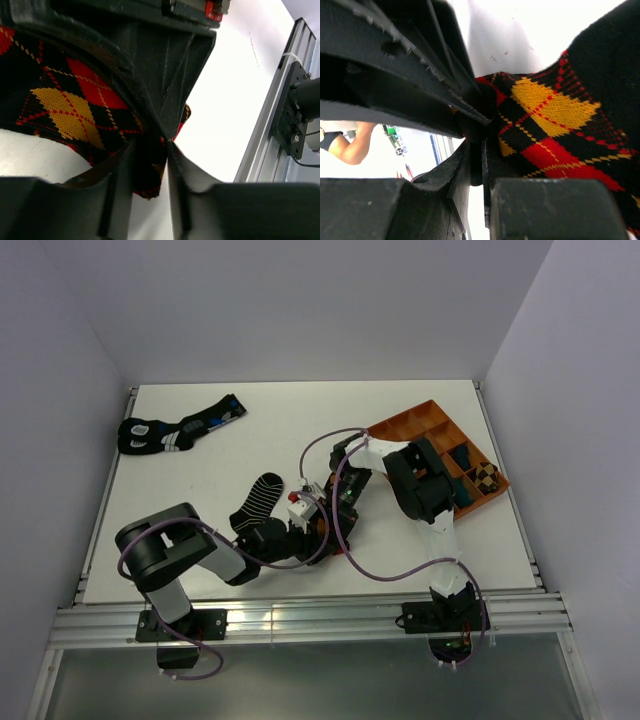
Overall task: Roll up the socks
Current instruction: Roll the sock at the center of the board.
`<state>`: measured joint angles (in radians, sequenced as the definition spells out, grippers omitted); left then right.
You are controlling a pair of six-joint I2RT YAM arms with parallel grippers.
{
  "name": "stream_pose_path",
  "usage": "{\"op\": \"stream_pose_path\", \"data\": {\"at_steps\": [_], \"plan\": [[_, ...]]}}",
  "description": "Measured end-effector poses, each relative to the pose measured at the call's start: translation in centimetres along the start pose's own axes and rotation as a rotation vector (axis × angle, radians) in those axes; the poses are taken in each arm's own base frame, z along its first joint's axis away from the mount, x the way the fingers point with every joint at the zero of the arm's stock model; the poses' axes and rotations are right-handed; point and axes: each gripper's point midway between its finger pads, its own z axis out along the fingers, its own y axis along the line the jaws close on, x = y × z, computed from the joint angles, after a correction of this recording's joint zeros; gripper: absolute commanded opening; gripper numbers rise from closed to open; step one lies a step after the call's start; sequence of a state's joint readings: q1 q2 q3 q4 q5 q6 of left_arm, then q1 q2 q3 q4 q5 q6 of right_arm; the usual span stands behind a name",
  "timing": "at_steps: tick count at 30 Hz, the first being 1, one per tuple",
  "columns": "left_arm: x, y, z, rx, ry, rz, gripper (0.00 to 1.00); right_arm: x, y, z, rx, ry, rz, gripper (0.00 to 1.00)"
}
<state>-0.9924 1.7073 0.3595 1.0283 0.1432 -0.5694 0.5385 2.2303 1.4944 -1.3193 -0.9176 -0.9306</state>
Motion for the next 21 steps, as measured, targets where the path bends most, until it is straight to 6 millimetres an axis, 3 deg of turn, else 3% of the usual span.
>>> {"op": "stream_pose_path", "data": {"at_steps": [7,15,21], "plan": [[0.3,-0.1,0.1,0.007,0.01,-0.02,0.0,-0.1,-0.3,0.0,0.01,-0.009,0.023,0.2],[0.5,-0.5,0.6,0.001,0.052,-0.083,0.0,0.1,-0.4,-0.7,0.117,-0.056,0.003,0.52],[0.7,-0.3,0.4,-0.016,0.08,-0.171,0.0,-1.3,0.1,-3.8,0.234,-0.161,-0.063,0.55]]}}
